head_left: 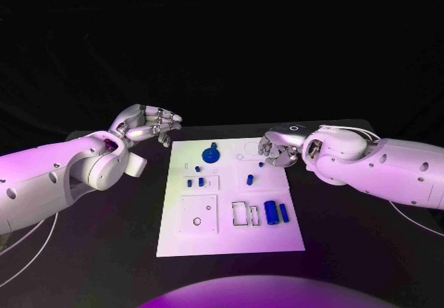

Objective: Assemble the parts on the task board

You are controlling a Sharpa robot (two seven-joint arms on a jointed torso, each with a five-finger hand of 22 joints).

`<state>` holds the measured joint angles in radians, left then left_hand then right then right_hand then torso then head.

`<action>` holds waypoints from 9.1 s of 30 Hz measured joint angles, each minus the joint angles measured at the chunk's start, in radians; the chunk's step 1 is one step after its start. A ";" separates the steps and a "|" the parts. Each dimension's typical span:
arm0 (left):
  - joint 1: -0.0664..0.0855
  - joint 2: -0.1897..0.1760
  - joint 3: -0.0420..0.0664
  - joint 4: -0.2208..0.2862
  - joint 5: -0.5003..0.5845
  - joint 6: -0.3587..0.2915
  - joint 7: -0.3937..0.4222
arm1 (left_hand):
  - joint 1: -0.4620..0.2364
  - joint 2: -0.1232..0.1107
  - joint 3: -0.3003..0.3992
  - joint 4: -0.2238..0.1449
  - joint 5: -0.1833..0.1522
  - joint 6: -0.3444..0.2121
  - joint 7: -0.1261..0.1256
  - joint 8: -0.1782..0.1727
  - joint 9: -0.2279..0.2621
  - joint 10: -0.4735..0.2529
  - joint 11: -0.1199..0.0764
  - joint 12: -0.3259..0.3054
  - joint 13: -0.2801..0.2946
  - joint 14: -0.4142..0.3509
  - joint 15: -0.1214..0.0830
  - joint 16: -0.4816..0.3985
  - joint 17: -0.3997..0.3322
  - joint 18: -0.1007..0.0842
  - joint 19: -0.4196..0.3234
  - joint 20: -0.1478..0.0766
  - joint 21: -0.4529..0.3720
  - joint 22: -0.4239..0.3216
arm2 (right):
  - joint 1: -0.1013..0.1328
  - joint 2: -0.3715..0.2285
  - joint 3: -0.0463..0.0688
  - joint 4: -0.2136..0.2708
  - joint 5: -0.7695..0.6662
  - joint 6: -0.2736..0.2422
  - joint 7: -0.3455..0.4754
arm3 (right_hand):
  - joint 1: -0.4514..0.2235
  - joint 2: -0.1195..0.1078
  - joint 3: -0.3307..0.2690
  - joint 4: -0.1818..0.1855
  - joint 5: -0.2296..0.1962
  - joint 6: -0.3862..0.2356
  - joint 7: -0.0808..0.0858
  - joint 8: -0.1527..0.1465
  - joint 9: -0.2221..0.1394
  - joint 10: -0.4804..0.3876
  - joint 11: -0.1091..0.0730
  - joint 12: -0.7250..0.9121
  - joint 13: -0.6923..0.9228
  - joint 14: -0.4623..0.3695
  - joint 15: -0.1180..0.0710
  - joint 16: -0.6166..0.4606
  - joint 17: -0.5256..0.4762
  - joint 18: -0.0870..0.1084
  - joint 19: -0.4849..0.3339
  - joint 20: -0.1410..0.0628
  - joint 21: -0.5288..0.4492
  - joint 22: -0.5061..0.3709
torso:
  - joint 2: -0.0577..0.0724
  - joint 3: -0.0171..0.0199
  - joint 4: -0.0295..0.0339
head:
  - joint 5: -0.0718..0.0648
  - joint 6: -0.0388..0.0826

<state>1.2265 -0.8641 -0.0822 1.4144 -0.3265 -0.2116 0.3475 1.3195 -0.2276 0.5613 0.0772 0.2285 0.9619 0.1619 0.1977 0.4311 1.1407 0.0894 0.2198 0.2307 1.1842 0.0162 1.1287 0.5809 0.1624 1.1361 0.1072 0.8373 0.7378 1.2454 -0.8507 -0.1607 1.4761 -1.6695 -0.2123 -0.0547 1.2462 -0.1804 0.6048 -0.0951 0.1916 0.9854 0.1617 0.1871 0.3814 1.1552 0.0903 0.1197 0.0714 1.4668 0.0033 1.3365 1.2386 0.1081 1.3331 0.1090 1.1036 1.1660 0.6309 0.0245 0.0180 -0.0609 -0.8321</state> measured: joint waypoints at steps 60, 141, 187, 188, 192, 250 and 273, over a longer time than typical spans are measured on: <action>0.000 -0.014 0.000 0.017 0.146 0.001 0.037 | 0.004 0.004 -0.014 -0.003 0.000 -0.015 0.008 -0.004 -0.005 -0.006 0.006 0.016 0.008 0.000 0.000 0.004 0.006 0.000 0.004 -0.004 -0.019 -0.019 | -0.072 0.086 0.001 -0.057 -0.169 -0.025 -0.078 | 0.049 0.041 0.117 -0.033 -0.119 0.093 -0.035 0.064 0.056 0.078 0.015 0.033 0.034 -0.004 -0.022 0.069 0.043 0.000 0.022 -0.027 0.113 0.120 | -0.001 0.0030 -0.0017 | 0.011 -0.019; 0.001 0.077 0.000 -0.025 0.177 0.011 0.022 | 0.008 0.008 -0.036 0.008 0.000 -0.043 0.022 -0.016 -0.014 -0.051 0.021 0.027 0.014 -0.017 0.018 0.004 -0.009 0.000 -0.003 0.004 -0.054 -0.046 | -0.211 0.228 0.003 0.114 -0.123 -0.159 -0.024 | 0.049 0.041 0.151 -0.061 -0.138 0.093 -0.036 0.064 0.059 0.078 0.015 0.024 0.034 -0.004 -0.021 0.077 0.055 -0.009 0.026 -0.030 0.126 0.130 | 0.000 0.0018 -0.0035 | 0.184 -0.041; 0.001 0.075 0.000 -0.025 0.178 0.013 0.019 | 0.008 0.008 -0.036 0.008 0.000 -0.047 0.025 -0.016 -0.015 -0.058 0.021 0.027 0.014 -0.017 0.018 0.004 -0.005 0.000 -0.003 0.004 -0.054 -0.046 | -0.215 0.237 -0.004 0.098 -0.139 -0.136 -0.028 | 0.011 0.025 0.068 -0.025 -0.054 -0.047 0.011 -0.006 0.042 -0.062 0.026 -0.056 0.054 -0.004 0.018 0.081 0.032 -0.008 -0.018 0.013 0.044 0.079 | -0.001 0.0014 -0.0036 | 0.175 -0.041; 0.001 0.075 0.000 -0.025 0.178 0.013 0.019 | 0.008 0.008 -0.036 0.008 0.000 -0.047 0.025 -0.016 -0.015 -0.058 0.021 0.027 0.014 -0.017 0.018 0.004 -0.005 0.000 -0.003 0.004 -0.054 -0.046 | -0.215 0.236 -0.004 0.098 -0.139 -0.138 -0.029 | 0.011 0.025 0.068 -0.024 -0.054 -0.047 0.011 -0.006 0.042 -0.062 0.026 -0.056 0.054 -0.004 0.018 0.081 0.031 -0.008 -0.019 0.015 0.043 0.078 | -0.001 0.0014 -0.0035 | 0.174 -0.041; 0.001 0.075 0.000 -0.026 0.178 0.014 0.018 | 0.008 0.008 -0.036 0.008 0.000 -0.047 0.025 -0.016 -0.015 -0.058 0.021 0.027 0.016 -0.017 0.018 0.008 -0.005 0.000 -0.003 0.004 -0.054 -0.046 | -0.215 0.224 -0.004 0.106 -0.138 -0.152 -0.030 | 0.010 0.024 0.065 -0.022 -0.054 -0.047 0.011 -0.006 0.042 -0.065 0.026 -0.056 0.052 0.000 0.022 0.081 0.024 -0.008 -0.019 0.015 0.039 0.073 | -0.001 0.0020 -0.0031 | 0.173 -0.041; 0.001 0.066 0.000 -0.028 0.178 0.026 0.013 | 0.013 0.013 -0.036 0.008 0.000 -0.050 0.022 -0.016 -0.015 -0.061 0.025 0.031 0.017 -0.017 0.018 0.013 -0.003 0.000 0.001 0.007 -0.054 -0.044 | -0.098 0.019 0.019 0.126 -0.026 0.021 -0.072 | 0.026 0.029 0.010 0.027 -0.104 -0.001 -0.007 -0.001 0.057 -0.059 0.004 0.043 0.016 0.000 0.022 0.081 0.001 0.001 -0.017 0.009 -0.006 0.058 | -0.001 -0.0002 -0.0036 | 0.118 -0.041; 0.001 0.064 0.000 -0.027 0.178 0.033 0.006 | 0.018 0.017 -0.036 0.008 0.000 -0.050 0.022 -0.016 -0.015 -0.061 0.025 0.036 0.018 -0.017 0.018 0.013 -0.003 0.000 0.000 0.007 -0.054 -0.044 | -0.111 0.025 0.018 0.123 -0.043 -0.036 -0.084 | 0.025 0.065 0.037 0.043 -0.133 0.048 -0.027 0.030 0.068 0.021 -0.021 0.075 0.025 0.000 0.000 0.097 0.028 0.001 0.014 -0.007 0.035 0.092 | -0.002 -0.0008 -0.0044 | 0.117 -0.041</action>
<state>1.2271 -0.8003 -0.0824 1.3871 -0.1482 -0.1786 0.3537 1.3371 -0.2101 0.5257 0.0854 0.2286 0.9115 0.1836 0.1820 0.4158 1.0793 0.1145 0.2556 0.2487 1.1667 0.0342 1.1415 0.5777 0.1620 1.1366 0.1145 0.7833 0.6940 1.1341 -0.8252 -0.1426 1.5987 -1.7122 -0.2482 -0.1389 1.2712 -0.1155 0.6416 -0.0522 0.0590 1.0336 0.1350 0.2169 0.4499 1.1758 0.0697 0.1946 0.0962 1.4665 0.0030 1.4339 1.2661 0.1086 1.3467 0.1021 1.1386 1.2576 0.6290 0.0238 0.0136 0.0559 -0.8728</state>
